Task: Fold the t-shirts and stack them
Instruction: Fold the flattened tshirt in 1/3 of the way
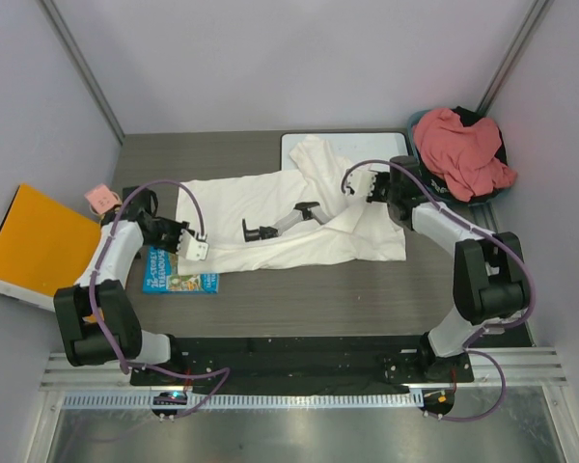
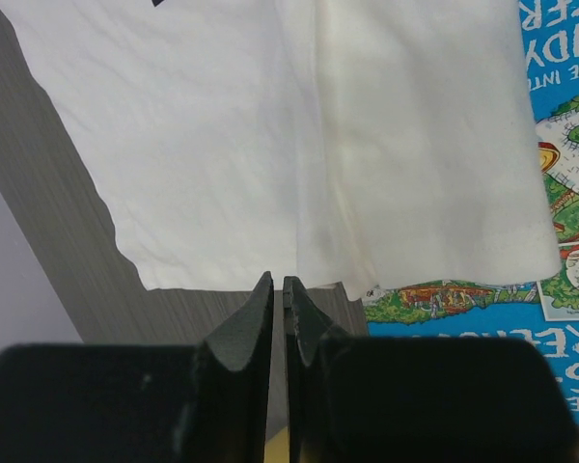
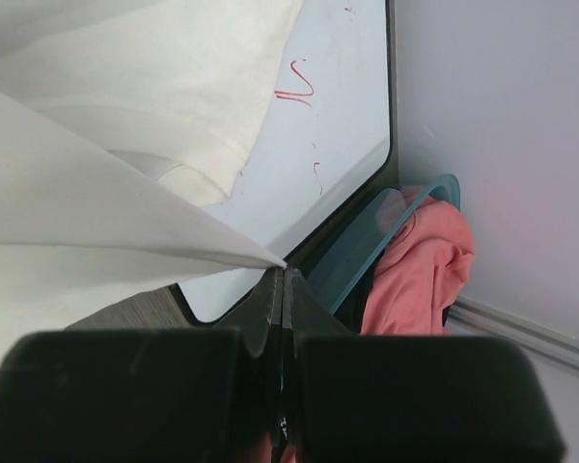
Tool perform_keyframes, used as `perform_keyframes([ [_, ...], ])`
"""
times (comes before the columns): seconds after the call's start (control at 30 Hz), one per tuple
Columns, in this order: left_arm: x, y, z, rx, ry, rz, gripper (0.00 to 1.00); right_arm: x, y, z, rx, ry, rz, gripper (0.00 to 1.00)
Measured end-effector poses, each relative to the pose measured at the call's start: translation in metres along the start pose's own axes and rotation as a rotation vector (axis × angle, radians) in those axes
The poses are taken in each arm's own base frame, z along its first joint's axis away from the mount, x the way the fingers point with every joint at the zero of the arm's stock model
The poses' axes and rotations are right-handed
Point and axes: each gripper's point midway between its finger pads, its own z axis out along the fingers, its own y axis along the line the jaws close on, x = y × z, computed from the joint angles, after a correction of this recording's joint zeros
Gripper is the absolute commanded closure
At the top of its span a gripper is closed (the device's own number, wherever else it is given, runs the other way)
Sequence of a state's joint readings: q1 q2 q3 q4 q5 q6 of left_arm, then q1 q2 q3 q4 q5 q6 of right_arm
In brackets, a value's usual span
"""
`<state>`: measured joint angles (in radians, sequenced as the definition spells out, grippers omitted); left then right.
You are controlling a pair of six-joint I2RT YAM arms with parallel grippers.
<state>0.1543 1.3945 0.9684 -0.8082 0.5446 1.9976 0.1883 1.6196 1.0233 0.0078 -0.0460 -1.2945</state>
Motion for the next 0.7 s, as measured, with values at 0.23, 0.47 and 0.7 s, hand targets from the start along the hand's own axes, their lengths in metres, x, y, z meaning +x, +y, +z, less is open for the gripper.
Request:
perform_keyframes([
  [0.23,0.000,0.002,0.001,-0.004,0.003,0.008,0.94,-0.007,-0.015,0.016,0.070,-0.011,0.016,0.74],
  [0.47,0.002,0.001,0.002,-0.006,0.010,0.010,0.89,-0.001,-0.030,0.023,0.133,0.055,0.046,0.42],
  [0.7,-0.009,-0.022,-0.005,0.019,0.029,0.003,0.85,0.020,0.005,-0.005,-0.042,0.103,0.057,0.53],
])
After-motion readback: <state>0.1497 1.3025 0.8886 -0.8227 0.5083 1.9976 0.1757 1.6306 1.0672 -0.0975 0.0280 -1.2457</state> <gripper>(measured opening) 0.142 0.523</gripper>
